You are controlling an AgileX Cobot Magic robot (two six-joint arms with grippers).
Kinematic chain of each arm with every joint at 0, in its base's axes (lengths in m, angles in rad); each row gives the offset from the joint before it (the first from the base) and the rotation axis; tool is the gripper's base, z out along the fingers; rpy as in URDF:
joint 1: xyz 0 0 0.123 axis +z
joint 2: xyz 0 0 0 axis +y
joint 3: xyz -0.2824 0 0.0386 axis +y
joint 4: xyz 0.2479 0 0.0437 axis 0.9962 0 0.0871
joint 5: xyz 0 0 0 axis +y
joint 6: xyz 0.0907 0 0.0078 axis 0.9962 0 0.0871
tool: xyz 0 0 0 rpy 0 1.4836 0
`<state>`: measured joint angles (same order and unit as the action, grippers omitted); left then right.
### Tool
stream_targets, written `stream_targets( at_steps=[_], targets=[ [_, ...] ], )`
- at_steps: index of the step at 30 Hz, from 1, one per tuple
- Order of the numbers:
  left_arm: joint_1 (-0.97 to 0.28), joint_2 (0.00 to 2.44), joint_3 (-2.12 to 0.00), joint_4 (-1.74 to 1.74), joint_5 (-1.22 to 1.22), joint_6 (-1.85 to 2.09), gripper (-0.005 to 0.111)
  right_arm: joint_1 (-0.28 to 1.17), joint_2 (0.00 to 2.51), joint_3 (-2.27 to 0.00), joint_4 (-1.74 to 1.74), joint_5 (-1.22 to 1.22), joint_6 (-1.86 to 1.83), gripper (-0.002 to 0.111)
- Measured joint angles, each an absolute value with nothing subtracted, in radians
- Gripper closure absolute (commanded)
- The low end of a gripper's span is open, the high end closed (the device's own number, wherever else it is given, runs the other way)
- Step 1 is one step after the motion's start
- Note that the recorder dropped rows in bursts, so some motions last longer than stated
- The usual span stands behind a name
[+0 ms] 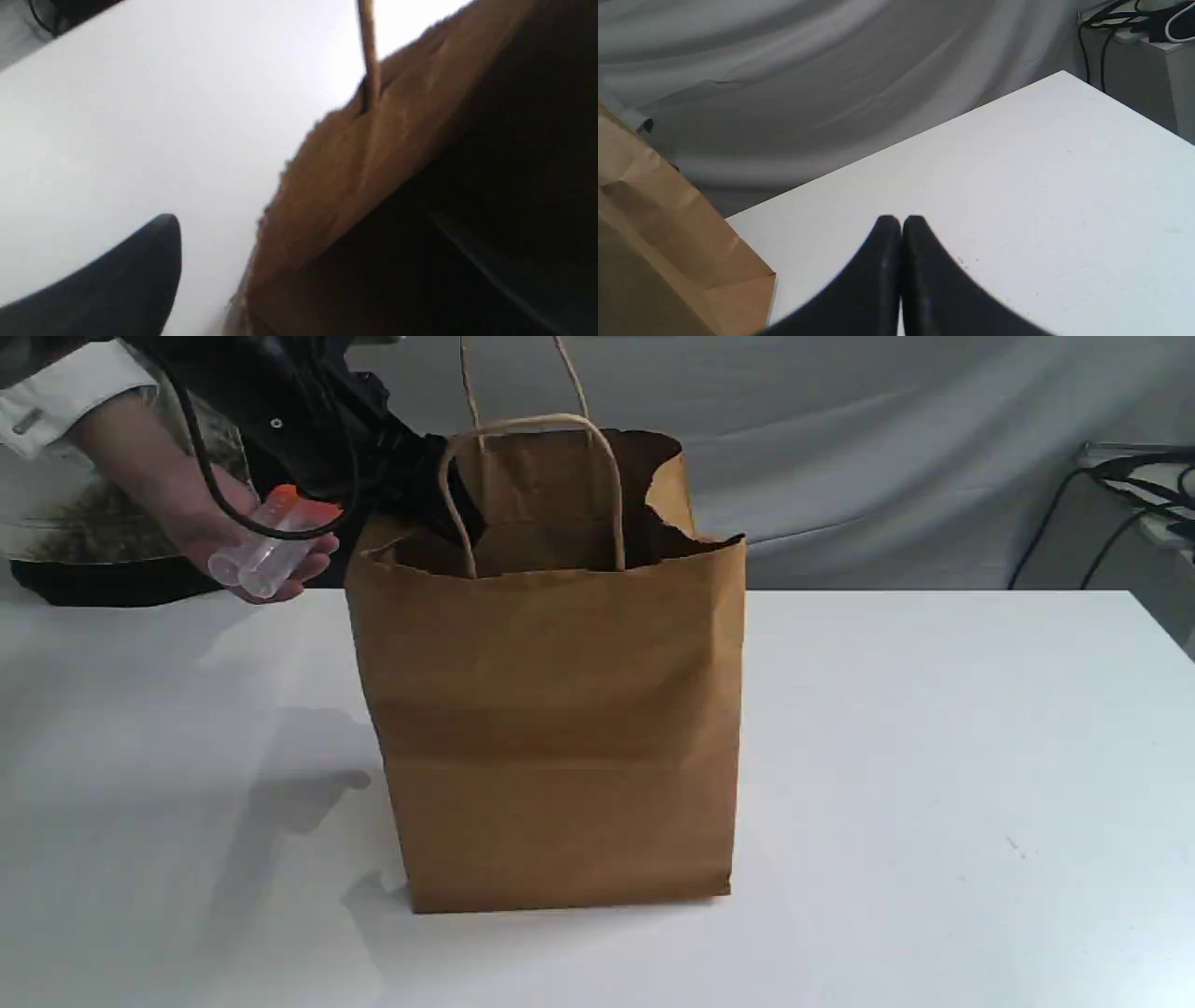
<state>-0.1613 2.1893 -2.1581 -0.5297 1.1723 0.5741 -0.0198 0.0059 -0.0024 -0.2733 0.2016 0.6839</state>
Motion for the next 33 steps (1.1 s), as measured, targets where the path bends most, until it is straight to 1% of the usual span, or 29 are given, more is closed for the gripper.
stream_targets(
  at_steps=[2, 4, 6, 10, 11, 12, 19, 29, 31, 33],
  targets=[
    [-0.162, 2.189, -2.192, -0.509, 1.167, 0.566, 0.044, -0.02, 0.006, -0.002, -0.273, 0.202, 0.684, 0.108],
    [-0.162, 2.189, -2.22, -0.476, 1.162, 0.528, 0.051, -0.02, 0.006, -0.002, -0.273, 0.202, 0.684, 0.108],
    [-0.162, 2.189, -2.232, -0.435, 1.16, 0.486, 0.065, -0.02, 0.006, -0.002, -0.273, 0.202, 0.684, 0.108],
    [-0.162, 2.189, -2.235, -0.411, 1.173, 0.463, 0.098, -0.02, 0.006, -0.002, -0.273, 0.202, 0.684, 0.108],
    [-0.162, 2.189, -2.235, -0.411, 1.176, 0.461, 0.104, -0.02, 0.006, -0.002, -0.273, 0.202, 0.684, 0.108],
    [-0.164, 2.189, -2.235, -0.411, 1.176, 0.461, 0.107, -0.02, 0.006, -0.002, -0.273, 0.202, 0.684, 0.108],
    [-0.164, 2.189, -2.235, -0.39, 1.199, 0.426, 0.107, -0.02, 0.006, -0.002, -0.273, 0.188, 0.684, 0.108],
    [-0.203, 2.189, -2.238, -0.325, 1.203, 0.293, 0.107, -0.02, 0.006, -0.002, -0.23, -0.041, 0.684, 0.108],
    [-0.213, 2.189, -2.238, -0.318, 1.203, 0.278, 0.107, -0.02, 0.006, -0.002, -0.23, -0.099, 0.688, 0.105],
    [-0.219, 2.189, -2.239, -0.313, 1.203, 0.259, 0.107, -0.02, 0.006, -0.002, -0.228, -0.156, 0.711, 0.097]
  ],
)
